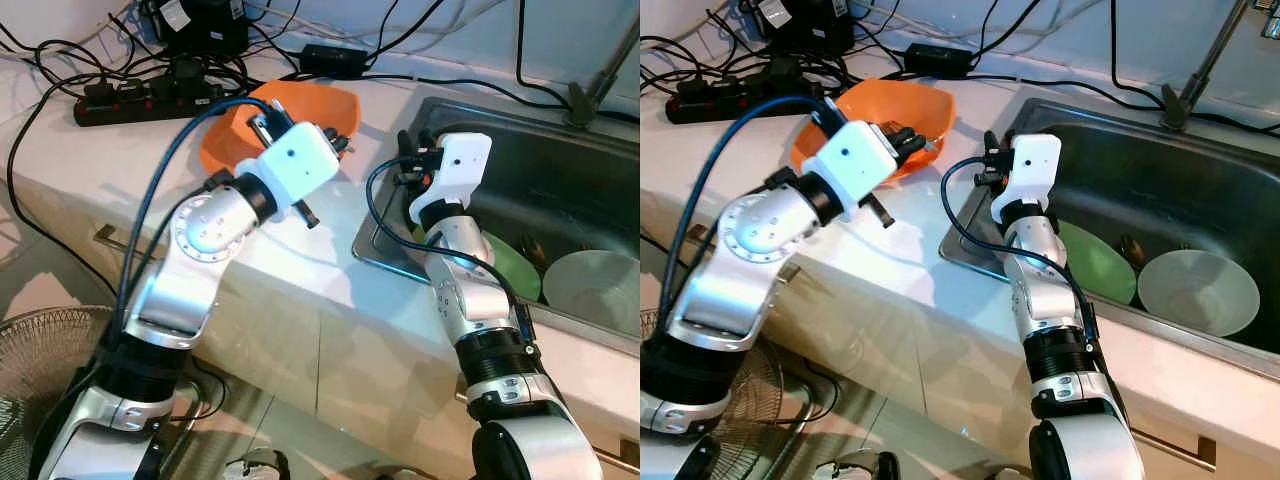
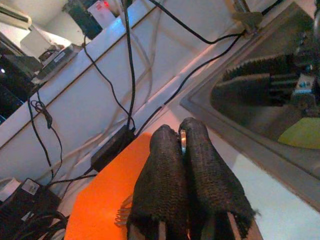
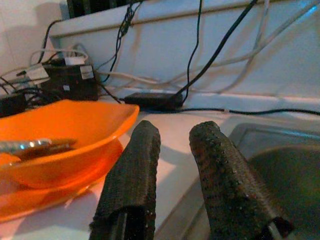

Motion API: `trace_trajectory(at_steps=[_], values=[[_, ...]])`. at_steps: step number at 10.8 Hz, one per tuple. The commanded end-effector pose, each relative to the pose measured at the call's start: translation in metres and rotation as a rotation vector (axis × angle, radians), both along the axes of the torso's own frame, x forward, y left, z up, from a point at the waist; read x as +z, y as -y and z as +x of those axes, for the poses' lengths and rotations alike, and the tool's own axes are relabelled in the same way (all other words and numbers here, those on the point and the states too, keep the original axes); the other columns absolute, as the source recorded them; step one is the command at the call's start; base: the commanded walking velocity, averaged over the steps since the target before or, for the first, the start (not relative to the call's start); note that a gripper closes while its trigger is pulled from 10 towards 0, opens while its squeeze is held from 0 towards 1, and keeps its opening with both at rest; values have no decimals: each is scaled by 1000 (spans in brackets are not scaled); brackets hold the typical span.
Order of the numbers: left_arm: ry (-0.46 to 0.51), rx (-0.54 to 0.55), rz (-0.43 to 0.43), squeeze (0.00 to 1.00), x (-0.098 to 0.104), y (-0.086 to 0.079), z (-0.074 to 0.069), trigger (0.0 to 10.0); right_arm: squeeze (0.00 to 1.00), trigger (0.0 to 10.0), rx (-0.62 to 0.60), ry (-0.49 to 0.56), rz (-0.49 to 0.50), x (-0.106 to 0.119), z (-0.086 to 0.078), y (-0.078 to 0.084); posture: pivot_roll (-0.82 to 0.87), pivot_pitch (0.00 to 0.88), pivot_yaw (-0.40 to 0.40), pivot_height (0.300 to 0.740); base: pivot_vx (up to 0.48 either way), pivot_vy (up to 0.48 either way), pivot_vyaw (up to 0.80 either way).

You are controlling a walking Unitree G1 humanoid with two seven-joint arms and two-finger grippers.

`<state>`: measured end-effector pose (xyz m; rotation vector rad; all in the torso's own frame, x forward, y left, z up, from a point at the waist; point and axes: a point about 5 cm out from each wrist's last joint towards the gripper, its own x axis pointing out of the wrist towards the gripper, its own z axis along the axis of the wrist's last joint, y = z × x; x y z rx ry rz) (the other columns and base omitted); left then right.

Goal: Kitchen organization

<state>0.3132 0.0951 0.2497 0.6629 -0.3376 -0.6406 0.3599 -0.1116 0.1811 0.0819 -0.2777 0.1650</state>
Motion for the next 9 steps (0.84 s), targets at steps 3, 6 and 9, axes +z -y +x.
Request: trace_trajectory(at_steps=[3, 6, 9], values=[[21, -28, -50, 0, 22, -2, -3, 10000, 0, 10000, 2, 0, 3, 3, 2, 1, 119, 54, -5, 740, 0, 0, 0], [28, -64, -161, 0, 44, -6, -5, 10000, 0, 10000, 2, 0, 4, 2, 3, 0, 123, 47, -4, 740, 0, 0, 0], [27, -101, -188, 0, 52, -4, -9, 10000, 0, 10000, 2, 2, 5, 3, 4, 0, 123, 46, -4, 740, 0, 0, 0]])
